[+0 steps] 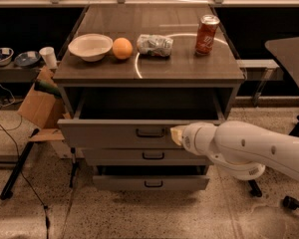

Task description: Close top drawer

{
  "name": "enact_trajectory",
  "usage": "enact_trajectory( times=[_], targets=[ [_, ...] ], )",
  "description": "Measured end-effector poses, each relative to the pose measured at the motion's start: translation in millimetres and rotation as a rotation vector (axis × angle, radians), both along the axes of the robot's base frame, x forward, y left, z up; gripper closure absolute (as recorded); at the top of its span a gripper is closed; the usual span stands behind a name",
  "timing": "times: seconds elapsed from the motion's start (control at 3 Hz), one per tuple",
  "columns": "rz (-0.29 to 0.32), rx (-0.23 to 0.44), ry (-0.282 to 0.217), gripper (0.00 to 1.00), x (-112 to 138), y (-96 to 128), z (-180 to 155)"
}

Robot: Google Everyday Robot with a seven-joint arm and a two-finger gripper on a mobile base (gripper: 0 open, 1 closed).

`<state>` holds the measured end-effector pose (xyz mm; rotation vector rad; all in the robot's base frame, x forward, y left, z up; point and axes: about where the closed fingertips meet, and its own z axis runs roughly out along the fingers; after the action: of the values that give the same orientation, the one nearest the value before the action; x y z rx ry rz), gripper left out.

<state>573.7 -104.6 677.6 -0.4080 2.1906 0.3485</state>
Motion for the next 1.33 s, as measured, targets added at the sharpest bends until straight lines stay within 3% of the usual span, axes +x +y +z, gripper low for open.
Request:
enact_trajectory(
  times=[1.0,1.33],
  targets=[
    [0.019,-0.021,-0.024,1.0,43,13,3],
    [0.019,-0.021,-0.024,1.0,43,13,3]
  ],
)
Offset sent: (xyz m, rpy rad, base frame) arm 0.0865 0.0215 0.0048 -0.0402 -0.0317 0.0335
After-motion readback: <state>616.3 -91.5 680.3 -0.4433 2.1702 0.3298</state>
